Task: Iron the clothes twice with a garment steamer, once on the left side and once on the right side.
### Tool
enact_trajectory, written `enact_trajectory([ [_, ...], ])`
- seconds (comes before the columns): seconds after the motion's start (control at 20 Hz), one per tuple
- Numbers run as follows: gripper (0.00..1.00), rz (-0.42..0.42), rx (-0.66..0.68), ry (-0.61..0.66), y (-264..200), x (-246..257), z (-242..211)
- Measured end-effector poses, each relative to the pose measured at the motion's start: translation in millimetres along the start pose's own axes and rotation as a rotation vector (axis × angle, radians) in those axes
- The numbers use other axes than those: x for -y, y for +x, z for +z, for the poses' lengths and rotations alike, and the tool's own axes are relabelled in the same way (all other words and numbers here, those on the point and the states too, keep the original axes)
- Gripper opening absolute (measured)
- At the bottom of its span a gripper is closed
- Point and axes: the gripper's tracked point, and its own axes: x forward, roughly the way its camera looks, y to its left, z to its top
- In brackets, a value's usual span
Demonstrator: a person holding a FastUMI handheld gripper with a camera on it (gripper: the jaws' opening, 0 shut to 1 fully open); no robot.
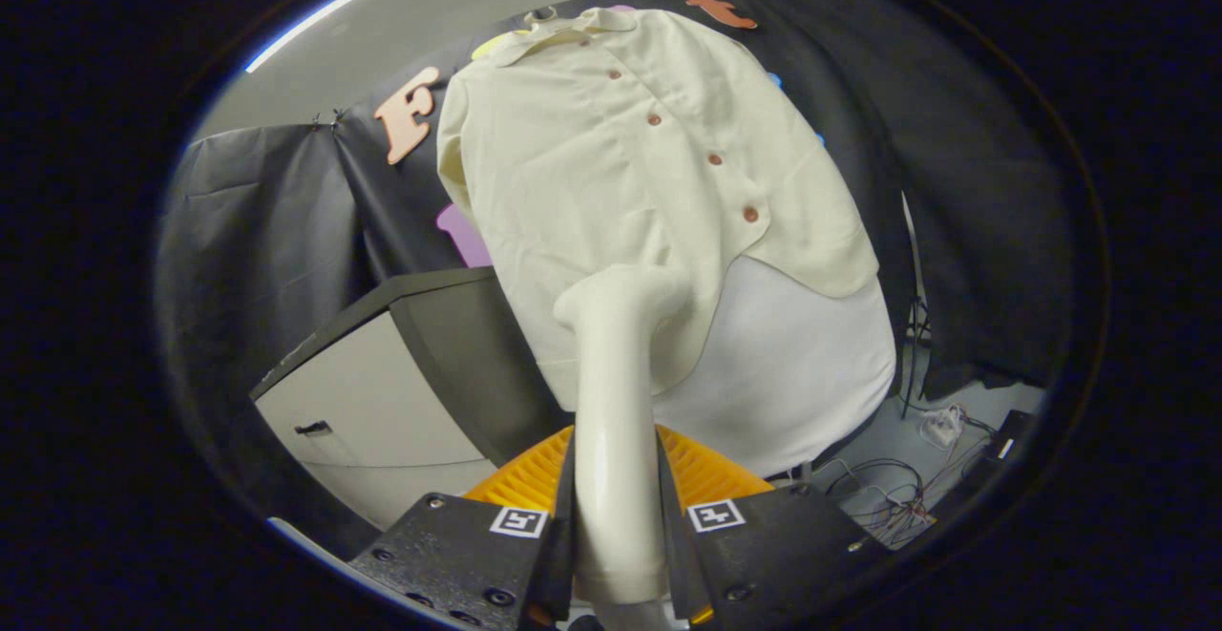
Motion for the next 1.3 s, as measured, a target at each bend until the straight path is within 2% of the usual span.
enact_trajectory([
  [0.35,0.39,-0.007,0.118,-0.040,-13.2,3.1,114.6],
  [0.55,0.39,-0.075,0.248,-0.103,-12.2,19.9,198.1],
  [0.85,0.39,-0.157,0.366,-0.116,8.2,39.9,287.7],
  [1.05,0.38,-0.179,0.423,-0.087,28.0,41.6,330.2],
  [1.3,0.39,-0.245,0.447,-0.100,60.9,50.6,358.7],
])
